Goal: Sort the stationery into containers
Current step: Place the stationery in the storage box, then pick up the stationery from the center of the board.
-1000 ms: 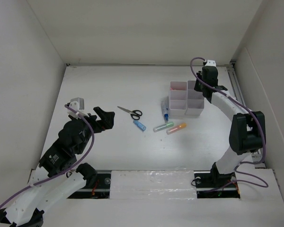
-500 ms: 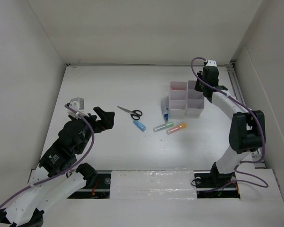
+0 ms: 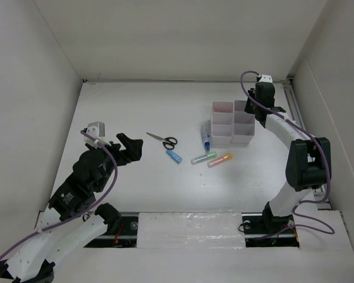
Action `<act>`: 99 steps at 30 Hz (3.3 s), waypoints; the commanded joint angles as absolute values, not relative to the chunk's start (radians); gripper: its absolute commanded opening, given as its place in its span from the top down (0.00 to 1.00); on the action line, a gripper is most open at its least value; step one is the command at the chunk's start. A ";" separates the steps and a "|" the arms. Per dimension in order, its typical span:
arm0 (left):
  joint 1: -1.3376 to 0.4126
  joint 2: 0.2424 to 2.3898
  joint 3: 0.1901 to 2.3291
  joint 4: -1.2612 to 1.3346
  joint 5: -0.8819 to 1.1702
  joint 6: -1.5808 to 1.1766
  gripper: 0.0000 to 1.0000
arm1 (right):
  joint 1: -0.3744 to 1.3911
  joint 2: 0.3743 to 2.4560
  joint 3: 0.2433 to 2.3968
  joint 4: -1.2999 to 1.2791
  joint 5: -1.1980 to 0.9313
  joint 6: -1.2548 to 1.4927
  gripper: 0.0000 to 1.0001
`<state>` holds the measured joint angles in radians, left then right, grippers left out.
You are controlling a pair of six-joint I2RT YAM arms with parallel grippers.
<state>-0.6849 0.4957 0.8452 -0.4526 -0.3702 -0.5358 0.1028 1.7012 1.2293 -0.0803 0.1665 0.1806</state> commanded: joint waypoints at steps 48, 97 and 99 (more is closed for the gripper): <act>-0.681 0.474 0.844 -0.423 -0.367 -0.531 0.00 | 0.156 1.507 1.155 -0.008 0.161 0.198 0.48; -0.681 0.394 0.844 -0.414 -0.344 -0.531 0.00 | 0.738 1.427 0.701 -0.376 0.670 1.356 0.20; -0.681 0.384 0.834 -0.414 -0.344 -0.531 0.00 | 0.738 1.417 0.701 -0.365 0.670 1.379 0.22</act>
